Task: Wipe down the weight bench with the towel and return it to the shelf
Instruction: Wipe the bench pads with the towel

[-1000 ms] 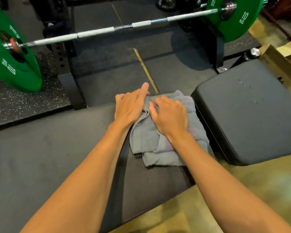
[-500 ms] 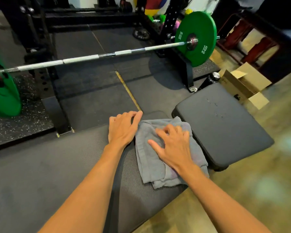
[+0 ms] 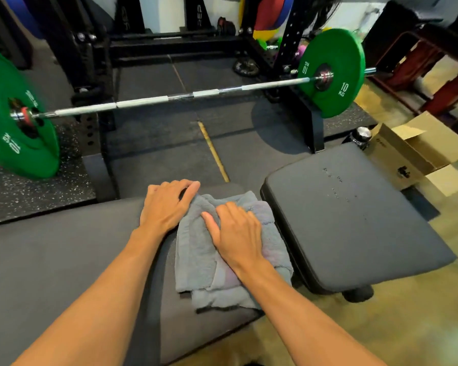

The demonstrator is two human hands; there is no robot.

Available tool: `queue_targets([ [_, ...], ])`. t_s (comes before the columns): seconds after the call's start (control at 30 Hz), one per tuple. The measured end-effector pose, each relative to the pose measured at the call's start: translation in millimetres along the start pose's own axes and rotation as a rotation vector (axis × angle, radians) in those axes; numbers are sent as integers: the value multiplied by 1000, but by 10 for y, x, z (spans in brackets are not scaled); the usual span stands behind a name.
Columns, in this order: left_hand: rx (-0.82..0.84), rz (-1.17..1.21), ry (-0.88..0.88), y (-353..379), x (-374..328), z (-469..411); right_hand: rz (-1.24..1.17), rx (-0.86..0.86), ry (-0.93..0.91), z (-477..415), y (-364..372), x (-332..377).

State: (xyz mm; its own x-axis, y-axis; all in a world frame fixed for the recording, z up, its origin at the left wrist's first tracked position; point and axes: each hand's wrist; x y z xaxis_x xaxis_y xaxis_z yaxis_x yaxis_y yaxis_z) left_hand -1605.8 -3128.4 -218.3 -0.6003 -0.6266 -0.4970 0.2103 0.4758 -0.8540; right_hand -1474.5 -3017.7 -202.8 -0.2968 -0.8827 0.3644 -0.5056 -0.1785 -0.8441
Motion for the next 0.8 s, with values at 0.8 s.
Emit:
queue_targets([
  [0.8,2,382,-125,998,-1763,-697,311,211,-12,-61,-840,-2010],
])
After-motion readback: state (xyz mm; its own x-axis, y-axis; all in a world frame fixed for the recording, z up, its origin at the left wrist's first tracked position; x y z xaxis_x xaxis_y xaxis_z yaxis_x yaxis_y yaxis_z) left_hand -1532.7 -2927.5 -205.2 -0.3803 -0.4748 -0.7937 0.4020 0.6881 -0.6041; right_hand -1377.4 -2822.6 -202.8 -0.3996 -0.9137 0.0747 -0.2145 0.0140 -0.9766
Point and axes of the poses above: each hand's wrist, its own z-axis away from the middle knuckle, its own y-axis out of the palm, x = y × z, and after that the axes turned 8 degrees about y, right-handed
